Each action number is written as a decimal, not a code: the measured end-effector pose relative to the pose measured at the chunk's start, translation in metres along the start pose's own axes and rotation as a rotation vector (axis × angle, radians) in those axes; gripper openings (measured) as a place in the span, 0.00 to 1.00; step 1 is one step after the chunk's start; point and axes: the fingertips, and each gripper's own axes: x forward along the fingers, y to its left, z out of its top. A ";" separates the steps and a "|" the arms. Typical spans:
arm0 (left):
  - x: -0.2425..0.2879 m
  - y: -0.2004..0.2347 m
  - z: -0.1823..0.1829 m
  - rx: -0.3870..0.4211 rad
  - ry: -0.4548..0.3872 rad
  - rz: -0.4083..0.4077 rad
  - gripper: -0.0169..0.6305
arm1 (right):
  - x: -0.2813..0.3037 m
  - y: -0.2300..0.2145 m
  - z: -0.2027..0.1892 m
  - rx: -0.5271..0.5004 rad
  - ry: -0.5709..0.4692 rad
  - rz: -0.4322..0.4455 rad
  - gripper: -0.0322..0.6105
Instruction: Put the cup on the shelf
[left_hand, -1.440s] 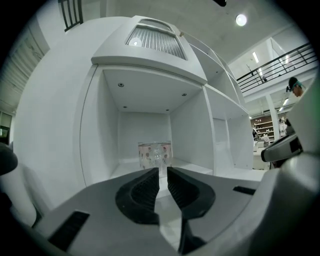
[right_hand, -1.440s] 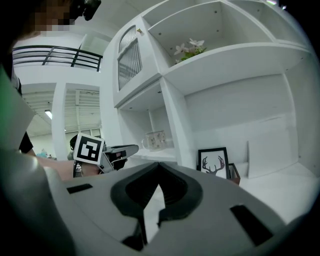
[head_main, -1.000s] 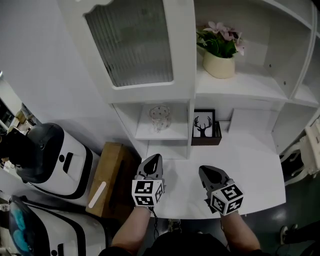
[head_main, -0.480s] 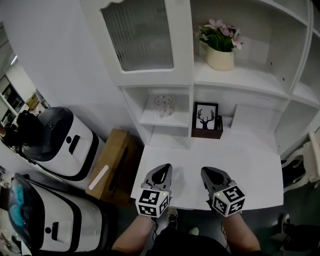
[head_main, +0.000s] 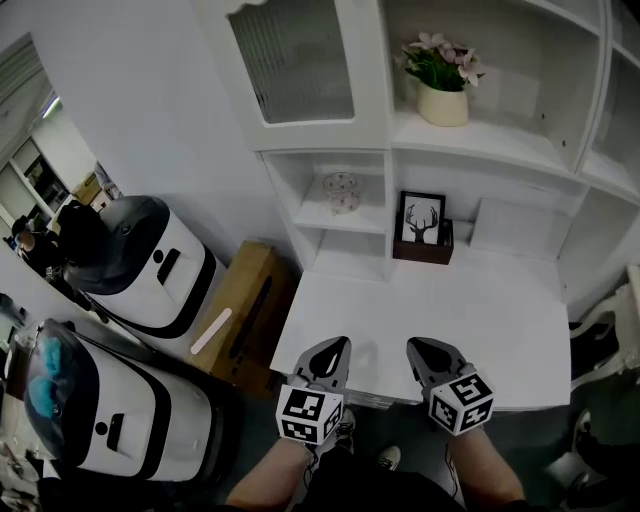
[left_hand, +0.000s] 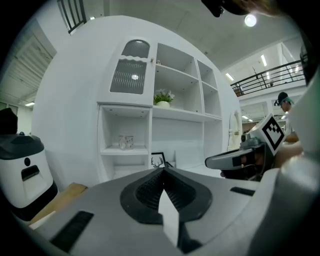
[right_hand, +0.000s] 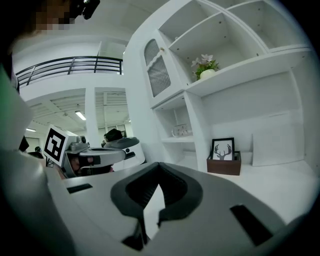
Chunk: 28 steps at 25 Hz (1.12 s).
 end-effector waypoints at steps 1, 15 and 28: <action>-0.005 -0.001 0.000 -0.002 0.001 0.000 0.03 | -0.002 0.003 0.000 -0.002 -0.004 0.000 0.05; -0.047 0.038 -0.008 -0.016 0.017 -0.094 0.03 | 0.006 0.054 -0.006 0.014 -0.026 -0.099 0.05; -0.094 0.074 -0.018 0.012 -0.004 -0.226 0.03 | 0.012 0.134 -0.013 0.013 -0.050 -0.221 0.05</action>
